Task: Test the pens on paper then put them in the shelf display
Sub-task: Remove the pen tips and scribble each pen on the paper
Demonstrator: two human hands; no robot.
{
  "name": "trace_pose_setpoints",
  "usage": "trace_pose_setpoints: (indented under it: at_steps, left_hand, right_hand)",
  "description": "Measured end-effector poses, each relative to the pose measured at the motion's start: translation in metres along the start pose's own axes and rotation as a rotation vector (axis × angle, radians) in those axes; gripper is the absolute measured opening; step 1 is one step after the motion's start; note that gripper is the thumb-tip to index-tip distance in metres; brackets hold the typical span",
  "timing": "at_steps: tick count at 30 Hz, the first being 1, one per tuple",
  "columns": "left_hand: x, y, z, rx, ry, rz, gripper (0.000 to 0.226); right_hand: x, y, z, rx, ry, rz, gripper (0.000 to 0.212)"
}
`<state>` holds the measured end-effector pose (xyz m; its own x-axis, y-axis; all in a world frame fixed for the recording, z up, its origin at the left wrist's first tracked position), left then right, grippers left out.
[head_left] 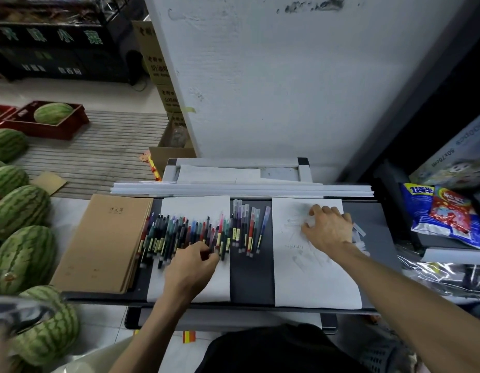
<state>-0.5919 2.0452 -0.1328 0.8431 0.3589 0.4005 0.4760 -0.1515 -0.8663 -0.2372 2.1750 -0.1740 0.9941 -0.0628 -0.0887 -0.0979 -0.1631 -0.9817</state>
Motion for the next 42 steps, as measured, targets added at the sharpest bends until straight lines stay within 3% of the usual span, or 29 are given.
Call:
trace_pose_setpoints:
  at_steps: [2, 4, 8, 14, 21, 32, 38, 42]
  left_hand:
    - [0.001, 0.0, -0.001, -0.018, 0.028, -0.079, 0.025]
    - [0.006, 0.0, -0.005, -0.05, 0.054, -0.202, 0.023]
    - [0.027, -0.012, -0.017, -0.099, 0.091, -0.365, 0.031]
    - [0.078, -0.045, -0.048, -0.131, 0.35, -0.409, 0.04]
    - [0.099, -0.066, -0.06, -0.112, 0.46, -0.496, 0.04]
    - [0.103, -0.082, -0.064, -0.059, 0.508, -0.449, 0.041]
    - [0.101, -0.081, -0.066, -0.054, 0.532, -0.422, 0.039]
    - [0.104, -0.072, -0.065, -0.077, 0.538, -0.382, 0.029]
  right_hand:
    - [0.0, -0.008, -0.006, 0.054, 0.047, 0.217, 0.031]
    - [-0.006, -0.014, -0.017, 0.033, 0.106, 0.662, 0.024]
    - [-0.049, -0.031, -0.062, -0.182, 0.111, 1.342, 0.041]
    - [-0.102, -0.083, -0.116, -0.385, 0.02, 1.891, 0.031]
    - [-0.099, -0.123, -0.121, -0.178, -0.029, 1.963, 0.03]
    - [-0.09, -0.142, -0.116, -0.019, -0.132, 1.919, 0.024]
    - [-0.104, -0.143, -0.122, -0.099, -0.236, 1.715, 0.026]
    - [-0.112, -0.129, -0.13, -0.113, -0.181, 1.769, 0.023]
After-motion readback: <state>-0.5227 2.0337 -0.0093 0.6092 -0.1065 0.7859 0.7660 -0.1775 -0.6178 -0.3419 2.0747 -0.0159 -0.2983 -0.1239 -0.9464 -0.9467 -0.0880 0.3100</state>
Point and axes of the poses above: each hand's wrist, its own z-axis towards the middle knuckle, its own y-axis out of the palm, x = y × z, the point moved 7 cm from there along z, towards the middle knuckle, and after that the axes turned 8 degrees about z, right-handed, at the moved point
